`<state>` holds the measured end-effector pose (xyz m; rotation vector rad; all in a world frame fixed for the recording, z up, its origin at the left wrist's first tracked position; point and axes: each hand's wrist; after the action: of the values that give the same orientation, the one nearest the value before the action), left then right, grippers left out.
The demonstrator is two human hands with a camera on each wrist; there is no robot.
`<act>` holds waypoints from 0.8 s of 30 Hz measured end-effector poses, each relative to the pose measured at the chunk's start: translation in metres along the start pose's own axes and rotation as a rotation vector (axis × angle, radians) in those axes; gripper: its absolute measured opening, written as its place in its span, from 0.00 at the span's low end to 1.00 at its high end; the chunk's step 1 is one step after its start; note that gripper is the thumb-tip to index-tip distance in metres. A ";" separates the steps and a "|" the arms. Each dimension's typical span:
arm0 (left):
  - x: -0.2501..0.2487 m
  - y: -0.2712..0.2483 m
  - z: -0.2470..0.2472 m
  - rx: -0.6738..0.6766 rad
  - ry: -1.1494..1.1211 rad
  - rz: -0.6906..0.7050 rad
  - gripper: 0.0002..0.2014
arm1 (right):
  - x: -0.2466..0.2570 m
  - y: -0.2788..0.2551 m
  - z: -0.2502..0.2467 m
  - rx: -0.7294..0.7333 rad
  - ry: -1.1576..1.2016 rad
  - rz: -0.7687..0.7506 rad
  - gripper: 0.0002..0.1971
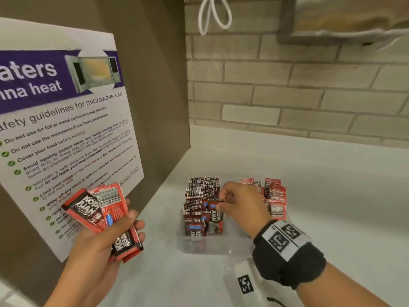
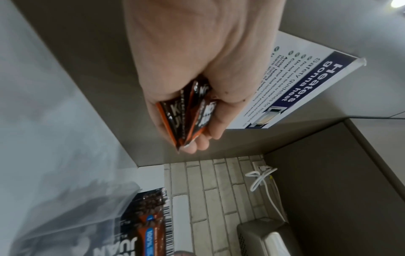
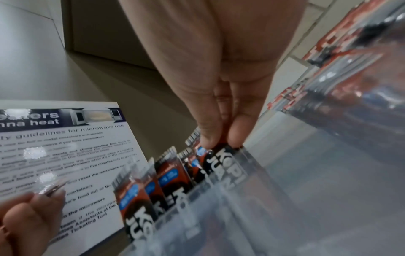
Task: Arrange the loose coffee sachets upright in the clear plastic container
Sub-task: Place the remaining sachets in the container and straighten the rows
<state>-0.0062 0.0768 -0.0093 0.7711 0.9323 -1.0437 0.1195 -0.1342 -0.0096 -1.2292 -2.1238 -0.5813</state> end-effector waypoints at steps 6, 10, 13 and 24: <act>0.010 0.005 -0.004 -0.028 0.013 -0.023 0.11 | 0.000 0.007 0.006 0.008 0.061 0.011 0.13; 0.014 0.006 -0.002 -0.019 0.011 -0.051 0.11 | -0.004 0.005 0.008 0.071 0.166 0.062 0.18; 0.016 0.006 0.001 -0.009 0.016 -0.073 0.10 | -0.007 0.003 0.005 0.108 0.177 0.082 0.21; 0.003 0.020 0.053 0.236 0.027 -0.111 0.10 | 0.047 -0.023 -0.018 0.055 0.410 -0.193 0.13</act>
<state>0.0274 0.0361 0.0110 0.9391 0.8919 -1.2585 0.0865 -0.1282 0.0341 -0.7970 -1.9018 -0.7799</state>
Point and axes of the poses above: each hand's wrist, its own y-axis towards the middle knuckle, its own z-axis out of the palm, x = y × z, and after that the axes turned 10 degrees about x, right-handed
